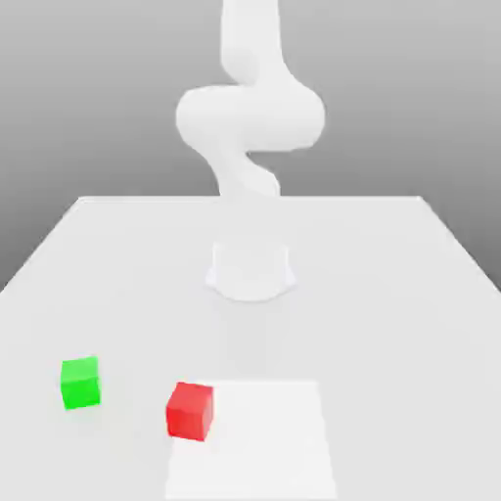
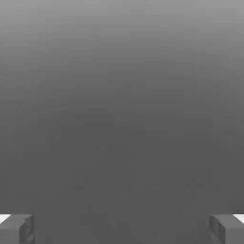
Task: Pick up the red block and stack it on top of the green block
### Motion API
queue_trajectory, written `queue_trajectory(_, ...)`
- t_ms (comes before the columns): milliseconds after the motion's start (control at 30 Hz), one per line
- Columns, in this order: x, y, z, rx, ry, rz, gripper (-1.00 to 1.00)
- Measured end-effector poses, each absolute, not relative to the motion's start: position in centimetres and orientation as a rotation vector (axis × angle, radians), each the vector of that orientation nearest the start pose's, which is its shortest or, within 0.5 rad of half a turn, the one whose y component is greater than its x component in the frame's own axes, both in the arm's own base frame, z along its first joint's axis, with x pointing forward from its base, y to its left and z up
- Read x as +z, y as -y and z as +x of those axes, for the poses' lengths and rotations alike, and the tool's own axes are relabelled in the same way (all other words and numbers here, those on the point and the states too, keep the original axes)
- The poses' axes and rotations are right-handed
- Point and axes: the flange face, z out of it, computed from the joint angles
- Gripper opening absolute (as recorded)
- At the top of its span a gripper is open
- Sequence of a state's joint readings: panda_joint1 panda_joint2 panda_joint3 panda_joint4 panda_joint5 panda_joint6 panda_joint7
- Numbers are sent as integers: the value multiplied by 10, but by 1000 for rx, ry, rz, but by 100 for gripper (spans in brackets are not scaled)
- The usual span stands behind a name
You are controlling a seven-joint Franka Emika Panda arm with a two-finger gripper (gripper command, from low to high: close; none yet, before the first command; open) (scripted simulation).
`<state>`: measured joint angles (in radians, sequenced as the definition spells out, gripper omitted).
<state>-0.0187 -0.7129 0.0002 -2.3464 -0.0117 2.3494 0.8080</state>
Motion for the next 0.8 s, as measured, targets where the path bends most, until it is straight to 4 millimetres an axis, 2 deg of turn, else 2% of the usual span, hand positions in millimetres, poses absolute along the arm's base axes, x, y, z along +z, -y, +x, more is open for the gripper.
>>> queue_trajectory(67, 614, 15, 407, -864, -1138, -2546, 0)
queue_trajectory(167, 545, 28, 432, -742, -1208, -2609, 0)
queue_trajectory(333, 429, 50, 449, -522, -1316, -2690, 0)
queue_trajectory(467, 339, 65, 439, -330, -1395, -2733, 0)
queue_trajectory(633, 236, 79, 403, -73, -1487, -2754, 0)
queue_trajectory(700, 207, 80, 393, -18, -1502, -2756, 0)
queue_trajectory(800, 173, 80, 391, -2, -1503, -2757, 0)
